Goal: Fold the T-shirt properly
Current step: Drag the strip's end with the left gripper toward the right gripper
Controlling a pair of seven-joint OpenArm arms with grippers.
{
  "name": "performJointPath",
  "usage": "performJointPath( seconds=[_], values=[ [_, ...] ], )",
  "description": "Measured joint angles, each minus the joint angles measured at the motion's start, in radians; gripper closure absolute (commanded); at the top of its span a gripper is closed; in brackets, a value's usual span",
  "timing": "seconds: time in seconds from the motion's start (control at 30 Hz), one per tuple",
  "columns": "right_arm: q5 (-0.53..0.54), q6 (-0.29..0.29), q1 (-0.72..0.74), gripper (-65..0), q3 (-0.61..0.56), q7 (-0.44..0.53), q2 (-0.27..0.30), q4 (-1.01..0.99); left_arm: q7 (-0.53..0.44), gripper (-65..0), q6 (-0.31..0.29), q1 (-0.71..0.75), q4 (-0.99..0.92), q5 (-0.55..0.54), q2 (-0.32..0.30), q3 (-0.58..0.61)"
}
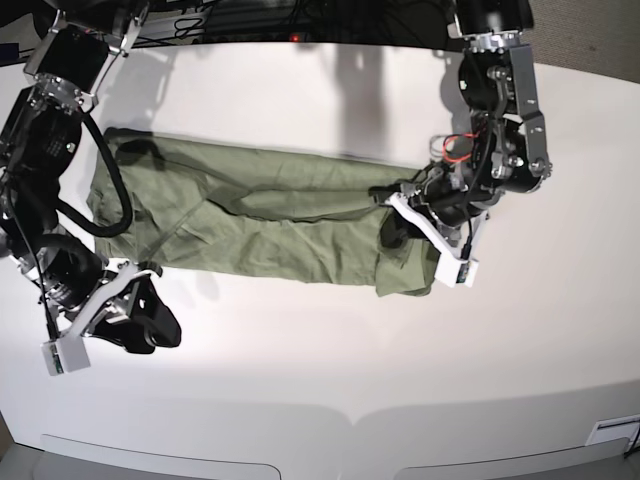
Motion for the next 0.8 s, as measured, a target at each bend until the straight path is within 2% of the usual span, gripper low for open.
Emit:
performJointPath(
  seconds=[0.27,0.33,0.47,0.6,0.73,0.8],
  values=[
    [0.000,0.000,0.000,-25.1,0.000,0.000,0.000,0.000,0.028,0.0,0.001,-0.033,0.000,0.010,-0.002,0.013],
    [0.000,0.000,0.000,-25.1,0.000,0.000,0.000,0.000,0.064,0.0,0.000,-0.047,0.000,0.045,-0.003,0.051],
    [0.000,0.000,0.000,-25.1,0.000,0.000,0.000,0.000,0.062,0.0,0.000,-0.047,0.000,0.077,-0.003,0.165],
    [0.000,0.000,0.000,-25.1,0.000,-0.005,0.000,0.000,0.012,0.0,-0.003,-0.047,0.000,0.099,-0.002,0.257],
    [0.000,0.000,0.000,-25.1,0.000,-0.026,0.000,0.000,-0.013,0.0,0.074,-0.047,0.000,0.208,-0.006,0.273],
    [0.000,0.000,0.000,-25.1,0.000,-0.030,0.000,0.000,-0.014,0.0,0.075,-0.047,0.000,0.232,-0.006,0.272]
  ],
)
